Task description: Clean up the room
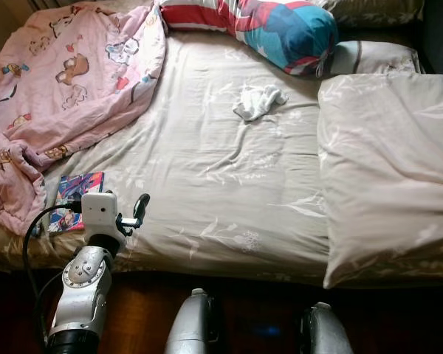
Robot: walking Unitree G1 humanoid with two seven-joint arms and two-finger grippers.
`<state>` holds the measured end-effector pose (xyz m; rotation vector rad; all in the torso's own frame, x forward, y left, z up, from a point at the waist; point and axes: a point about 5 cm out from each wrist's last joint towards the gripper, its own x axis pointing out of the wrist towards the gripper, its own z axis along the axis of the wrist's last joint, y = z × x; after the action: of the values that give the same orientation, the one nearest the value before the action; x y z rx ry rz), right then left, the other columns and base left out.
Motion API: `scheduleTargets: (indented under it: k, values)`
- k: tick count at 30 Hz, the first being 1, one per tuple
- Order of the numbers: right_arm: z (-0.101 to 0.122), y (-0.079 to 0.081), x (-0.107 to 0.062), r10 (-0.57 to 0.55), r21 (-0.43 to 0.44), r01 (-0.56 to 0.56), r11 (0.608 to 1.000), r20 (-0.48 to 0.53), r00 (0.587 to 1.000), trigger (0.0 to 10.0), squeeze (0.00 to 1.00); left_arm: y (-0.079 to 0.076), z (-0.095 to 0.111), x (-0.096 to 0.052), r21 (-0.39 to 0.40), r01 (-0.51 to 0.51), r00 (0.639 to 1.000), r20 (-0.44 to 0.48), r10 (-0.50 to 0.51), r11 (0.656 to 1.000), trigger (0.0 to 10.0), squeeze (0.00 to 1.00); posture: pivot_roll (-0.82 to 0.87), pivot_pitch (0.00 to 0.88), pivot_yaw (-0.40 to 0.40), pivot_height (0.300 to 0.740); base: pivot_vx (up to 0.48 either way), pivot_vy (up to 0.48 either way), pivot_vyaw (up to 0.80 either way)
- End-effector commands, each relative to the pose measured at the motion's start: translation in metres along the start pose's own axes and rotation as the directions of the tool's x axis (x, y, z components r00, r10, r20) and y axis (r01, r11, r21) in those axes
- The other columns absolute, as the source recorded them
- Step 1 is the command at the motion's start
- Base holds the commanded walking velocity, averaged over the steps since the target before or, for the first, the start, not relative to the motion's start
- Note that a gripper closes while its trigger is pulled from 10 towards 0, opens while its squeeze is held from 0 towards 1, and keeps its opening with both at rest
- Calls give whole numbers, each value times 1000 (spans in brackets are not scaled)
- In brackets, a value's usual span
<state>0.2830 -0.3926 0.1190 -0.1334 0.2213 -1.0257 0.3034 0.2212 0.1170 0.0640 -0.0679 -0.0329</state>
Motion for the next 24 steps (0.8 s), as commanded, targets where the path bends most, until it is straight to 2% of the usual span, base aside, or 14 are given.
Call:
scheduleTargets:
  k: [1,7,8,9,10,11,12,14,15,16,19,21,22,24]
  values:
    - [0,-3,0,-16,32,15,999,8,1000,10000,1000,6,-8,-4,-5,-16,999,-40,16,1000,10000,0,82,264,162,665,0,0,0]
    - [12,1,0,6,65,-12,998,84,996,10000,1000,6,-10,-3,-13,-16,999,-44,16,1000,10000,0,74,251,157,665,0,0,0]
    - [17,9,-3,65,58,-73,996,131,989,10000,1000,6,-12,-2,-14,-17,999,-50,16,1000,10000,0,67,242,152,665,0,0,0]
    - [19,17,-6,114,54,-123,991,155,981,10000,522,7,-14,-2,-16,-19,998,-56,18,1000,10000,0,62,237,150,665,0,0,0]
    - [19,17,-6,114,54,-123,991,155,981,10000,522,7,-14,-2,-16,-19,998,-56,18,1000,10000,0,62,237,150,665,0,0,0]
    - [20,24,-9,159,54,-171,984,171,972,10000,329,7,-17,-2,-19,-23,998,-64,22,1000,10000,0,56,229,145,665,0,0,0]
    - [18,39,-16,250,48,-262,964,182,951,10000,0,7,-23,-3,-19,-31,996,-82,29,999,10000,0,47,213,139,665,0,0,0]
    - [7,80,-44,486,56,-504,862,190,853,10000,0,10,-37,-4,-22,-56,990,-132,53,998,10000,0,37,187,123,665,0,0,0]
    - [1,95,-58,569,56,-588,807,192,800,10000,0,10,-42,-5,-22,-67,987,-150,63,998,10000,0,37,181,120,665,0,0,0]
    - [-8,105,-69,619,54,-636,769,179,764,10000,0,11,-46,-6,-26,-78,984,-164,73,997,10000,0,37,166,110,665,0,0,0]
    - [-51,117,-94,682,43,-683,729,32,730,10000,0,14,-63,-12,-31,-114,969,-226,104,993,10000,0,34,130,90,683,0,0,0]
    - [-69,117,-102,698,54,-696,716,-42,714,10000,0,14,-71,-16,-35,-133,958,-260,119,991,10000,0,32,112,77,698,0,0,0]
    - [-69,117,-102,698,54,-696,716,-42,714,10000,0,14,-71,-16,-35,-133,958,-260,119,991,10000,0,32,112,77,698,0,0,0]
    - [-89,116,-113,719,50,-720,692,-124,683,10000,0,16,-82,-23,-38,-160,942,-305,141,986,10000,0,31,94,61,708,0,0,0]
